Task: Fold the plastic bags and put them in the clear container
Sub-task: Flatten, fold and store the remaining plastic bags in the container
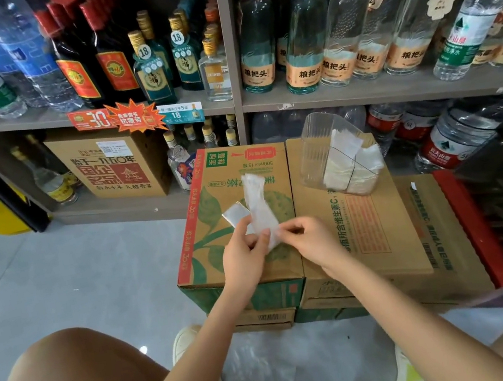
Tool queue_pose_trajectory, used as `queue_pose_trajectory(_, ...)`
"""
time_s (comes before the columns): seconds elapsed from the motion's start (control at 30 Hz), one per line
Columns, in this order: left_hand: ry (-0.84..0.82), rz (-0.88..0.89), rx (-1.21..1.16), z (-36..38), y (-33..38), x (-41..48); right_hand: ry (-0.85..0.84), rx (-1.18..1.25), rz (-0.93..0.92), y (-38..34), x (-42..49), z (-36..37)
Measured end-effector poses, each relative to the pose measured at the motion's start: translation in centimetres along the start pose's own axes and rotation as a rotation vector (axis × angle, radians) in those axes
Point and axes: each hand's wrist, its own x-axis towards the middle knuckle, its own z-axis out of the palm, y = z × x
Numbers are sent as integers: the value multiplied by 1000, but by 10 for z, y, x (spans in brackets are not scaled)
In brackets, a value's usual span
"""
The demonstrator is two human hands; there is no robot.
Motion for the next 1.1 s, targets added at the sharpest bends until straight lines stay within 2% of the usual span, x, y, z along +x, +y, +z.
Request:
queue_pose_trajectory(0.17,-40,13,-12,-3,-2,0,104,76,-55,1,-4,6)
queue_pose_trajectory(0.33,-105,-6,-124,-9,1,-5,67,167,-160,9,-8,4)
queue_pose_trajectory(0.4,-128,-7,-186,-11,-2,-7,29,129,-174,12,-6,2)
queue_pose_trajectory(0.5,-93,-45,-211,-12,-2,-3,-39,-50,-156,14,-1,-4)
queue_pose_trajectory(0.67,67,-64,-56,-8,14,21,-91,-215,-112,17,2,-16)
queue_pose_trajectory(0.8,177,-42,293,-3,15,35,-120,-298,-118,17,3,-20)
queue_pose_trajectory(0.87,293,95,476,-6,11,36,-136,-337,-133,18,5,-23)
queue_pose_trajectory(0.93,307,493,570,-7,5,32,-161,-371,-157,19,9,-28)
queue_pose_trajectory(1.0,41,849,658,-7,-5,23,-190,-413,-188,19,14,-31)
queue_pose_trajectory(1.03,-101,912,721,-6,-12,19,-201,-434,-201,19,17,-32)
queue_pose_trajectory(1.1,-232,862,843,-3,-28,13,-212,-464,-215,20,22,-34)
